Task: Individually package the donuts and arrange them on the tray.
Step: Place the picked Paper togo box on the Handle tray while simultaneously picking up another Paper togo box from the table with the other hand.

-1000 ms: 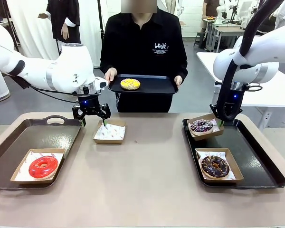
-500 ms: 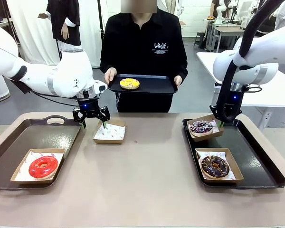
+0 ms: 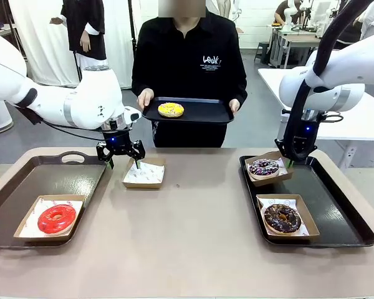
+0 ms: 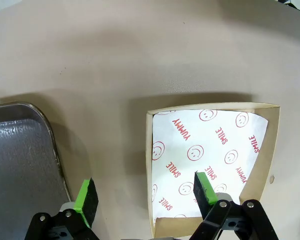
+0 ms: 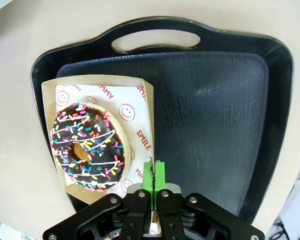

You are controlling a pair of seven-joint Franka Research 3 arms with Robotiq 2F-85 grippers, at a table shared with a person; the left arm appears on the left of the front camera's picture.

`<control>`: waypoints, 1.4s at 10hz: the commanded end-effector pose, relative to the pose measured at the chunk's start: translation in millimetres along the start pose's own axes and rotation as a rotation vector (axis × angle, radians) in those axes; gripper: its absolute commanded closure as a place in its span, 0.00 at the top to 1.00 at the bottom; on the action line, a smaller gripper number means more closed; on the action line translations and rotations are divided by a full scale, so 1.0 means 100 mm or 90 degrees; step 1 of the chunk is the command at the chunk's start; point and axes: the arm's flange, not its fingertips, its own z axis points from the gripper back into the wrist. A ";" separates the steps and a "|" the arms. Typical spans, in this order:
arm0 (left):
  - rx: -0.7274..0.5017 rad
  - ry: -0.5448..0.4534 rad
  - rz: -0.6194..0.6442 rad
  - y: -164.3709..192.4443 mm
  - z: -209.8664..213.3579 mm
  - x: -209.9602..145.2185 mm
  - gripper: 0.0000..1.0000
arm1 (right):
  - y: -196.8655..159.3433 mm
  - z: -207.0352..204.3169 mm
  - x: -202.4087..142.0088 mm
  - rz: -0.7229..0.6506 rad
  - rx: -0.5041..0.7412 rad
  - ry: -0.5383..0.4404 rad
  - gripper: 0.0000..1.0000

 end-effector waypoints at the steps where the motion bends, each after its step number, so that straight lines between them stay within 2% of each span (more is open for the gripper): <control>1: -0.012 -0.003 -0.009 0.00 -0.02 0.06 1.00 | 0.01 -0.04 0.00 -0.009 0.011 -0.003 0.01; 2: -0.014 -0.002 -0.008 -0.01 -0.04 0.07 1.00 | 0.01 -0.05 0.00 -0.008 0.013 -0.003 0.01; 3: -0.019 -0.003 -0.010 -0.01 -0.06 0.07 0.89 | 0.01 -0.05 0.00 -0.007 0.013 -0.003 0.01; 4: -0.022 -0.002 -0.008 -0.01 -0.06 0.08 0.43 | 0.01 -0.06 0.00 -0.003 0.016 0.002 0.24; 5: -0.023 -0.001 -0.009 -0.01 -0.06 0.08 0.31 | 0.01 -0.06 0.00 -0.001 0.017 0.009 0.61; 6: -0.023 0.001 -0.010 -0.01 -0.06 0.08 0.00 | 0.01 -0.06 0.01 -0.003 0.020 0.011 0.84; 7: -0.022 0.002 -0.009 0.00 -0.06 0.08 0.00 | 0.01 -0.06 0.01 -0.003 0.021 0.011 1.00; 8: -0.023 0.003 -0.009 0.00 -0.06 0.08 0.00 | 0.01 -0.06 0.01 -0.003 0.021 0.011 1.00; 9: -0.024 0.004 -0.009 0.00 -0.06 0.08 0.07 | 0.01 -0.07 0.01 -0.004 0.022 0.012 1.00; 10: -0.024 0.005 -0.009 0.00 -0.06 0.08 0.00 | 0.01 -0.07 0.01 -0.004 0.025 0.011 0.94; 11: -0.025 0.005 -0.008 0.00 -0.05 0.07 0.00 | 0.01 -0.07 0.01 -0.003 0.028 0.010 1.00; 14: -0.027 0.008 -0.005 0.01 -0.02 0.07 0.00 | 0.00 -0.04 -0.02 0.003 0.040 0.007 1.00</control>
